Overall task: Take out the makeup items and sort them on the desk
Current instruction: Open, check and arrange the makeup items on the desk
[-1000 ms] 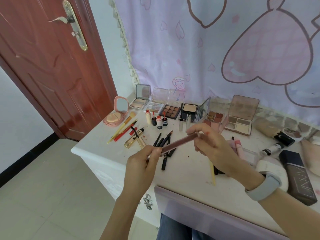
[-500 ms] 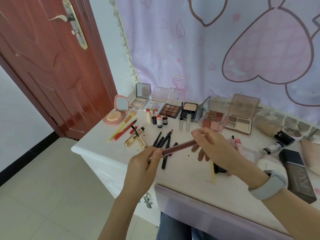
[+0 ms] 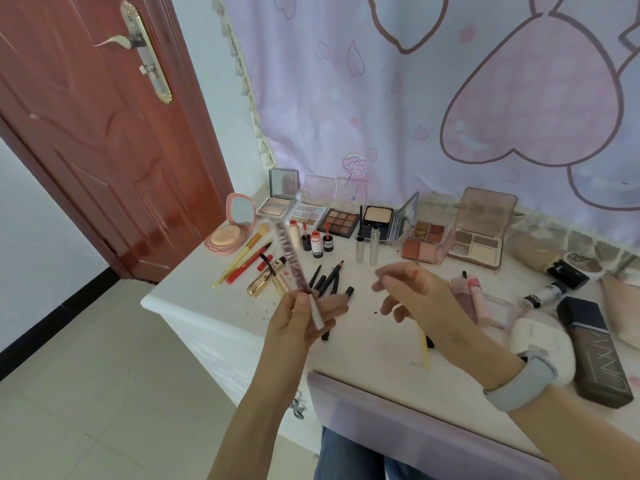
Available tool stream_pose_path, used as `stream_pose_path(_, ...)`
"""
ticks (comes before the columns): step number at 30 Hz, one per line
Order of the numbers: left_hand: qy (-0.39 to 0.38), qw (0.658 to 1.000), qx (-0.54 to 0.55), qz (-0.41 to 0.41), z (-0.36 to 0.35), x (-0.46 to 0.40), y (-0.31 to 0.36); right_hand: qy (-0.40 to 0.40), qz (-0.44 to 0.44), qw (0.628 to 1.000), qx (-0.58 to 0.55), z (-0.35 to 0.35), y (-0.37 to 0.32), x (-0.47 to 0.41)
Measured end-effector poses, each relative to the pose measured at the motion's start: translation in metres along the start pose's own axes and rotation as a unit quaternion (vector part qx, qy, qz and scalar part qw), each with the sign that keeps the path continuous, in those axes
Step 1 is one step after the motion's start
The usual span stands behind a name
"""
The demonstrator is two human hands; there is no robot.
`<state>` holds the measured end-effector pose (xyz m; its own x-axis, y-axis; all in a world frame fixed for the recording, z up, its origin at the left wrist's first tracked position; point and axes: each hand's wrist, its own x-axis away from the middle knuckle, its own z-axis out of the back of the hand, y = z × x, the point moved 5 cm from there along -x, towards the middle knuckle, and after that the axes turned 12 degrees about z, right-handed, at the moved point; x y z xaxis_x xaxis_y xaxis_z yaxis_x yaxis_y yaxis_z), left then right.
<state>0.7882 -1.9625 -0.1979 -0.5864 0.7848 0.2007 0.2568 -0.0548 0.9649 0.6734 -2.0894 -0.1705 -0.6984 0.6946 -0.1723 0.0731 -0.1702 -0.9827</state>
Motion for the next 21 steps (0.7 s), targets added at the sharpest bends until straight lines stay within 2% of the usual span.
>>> stream_pose_path(3, 0.008, 0.995, 0.097, 0.013, -0.001, -0.001, 0.001, -0.065, -0.009, 0.997, 0.042, -0.014, 0.008, 0.009)
stream_pose_path(5, 0.013, 0.994, 0.111, 0.016, -0.004, 0.0, 0.0, -0.104, -0.011, 0.993, 0.053, -0.025, 0.01, 0.013)
stream_pose_path(7, 0.029, 0.995, 0.092, 0.008, -0.005, 0.001, -0.001, -0.109, -0.025, 0.994, 0.001, -0.033, 0.012, 0.013)
stream_pose_path(9, 0.049, 0.997, 0.067, -0.009, -0.004, 0.003, 0.0, -0.09, -0.052, 0.99, -0.094, -0.037, 0.01, 0.011)
stream_pose_path(11, 0.06, 0.997, 0.032, -0.023, -0.003, 0.003, 0.001, -0.07, -0.051, 0.987, -0.135, -0.037, 0.007, 0.009)
stream_pose_path(14, 0.036, 0.999, -0.006, -0.031, -0.005, 0.002, 0.001, -0.04, -0.006, 0.995, -0.096, -0.031, -0.001, 0.005)
stream_pose_path(18, 0.038, 0.99, 0.116, -0.065, 0.006, 0.001, 0.007, 0.029, 0.015, 0.995, -0.095, -0.01, -0.009, -0.004)
stream_pose_path(19, 0.047, 0.99, 0.106, -0.082, 0.009, 0.002, 0.01, 0.044, 0.017, 0.995, -0.093, -0.004, -0.011, -0.006)
stream_pose_path(21, 0.063, 0.991, 0.017, -0.117, 0.01, 0.005, 0.018, 0.064, 0.023, 0.995, -0.078, 0.005, -0.013, -0.012)
